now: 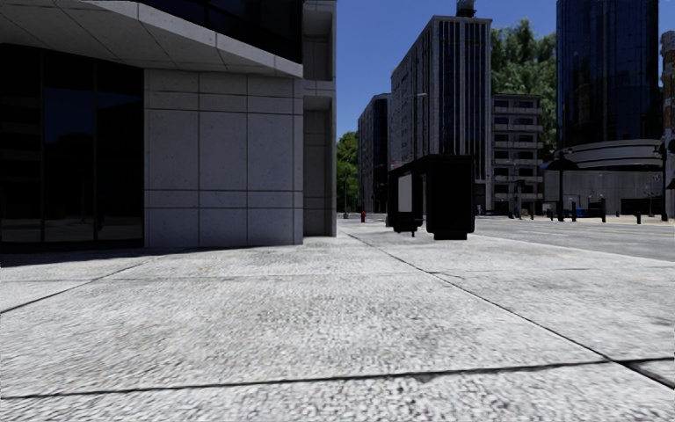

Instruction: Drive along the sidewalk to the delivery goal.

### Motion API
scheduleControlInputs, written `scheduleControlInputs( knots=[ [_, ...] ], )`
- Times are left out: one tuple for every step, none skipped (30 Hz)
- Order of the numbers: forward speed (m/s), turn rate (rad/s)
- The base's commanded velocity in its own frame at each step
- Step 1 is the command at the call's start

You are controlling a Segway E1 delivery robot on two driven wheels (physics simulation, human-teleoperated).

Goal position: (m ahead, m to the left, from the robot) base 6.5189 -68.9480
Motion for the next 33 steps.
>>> scheduleControlInputs(
  knots=[
    [1.95, -0.24],
    [1.95, -0.24],
    [1.95, -0.24],
    [1.95, -0.24],
    [1.95, -0.24],
    [1.95, -0.24],
    [1.95, -0.24],
    [1.95, -0.24],
    [1.95, -0.24],
    [1.95, -0.24],
    [1.95, -0.24],
    [1.95, -0.24],
    [1.95, -0.24],
    [1.95, -0.24],
    [1.95, -0.24],
    [1.95, -0.24],
    [1.95, -0.24],
    [1.95, -0.24],
    [1.95, -0.24],
    [1.95, -0.24],
    [1.95, -0.24],
    [1.95, -0.24],
    [1.95, -0.24],
    [1.95, -0.24],
    [1.95, -0.24],
    [1.95, -0.24],
    [1.95, -0.24],
    [1.95, -0.24],
    [1.95, -0.24],
    [1.95, -0.24],
    [1.95, -0.24],
    [1.95, -0.24],
    [1.95, -0.24]
  ],
)
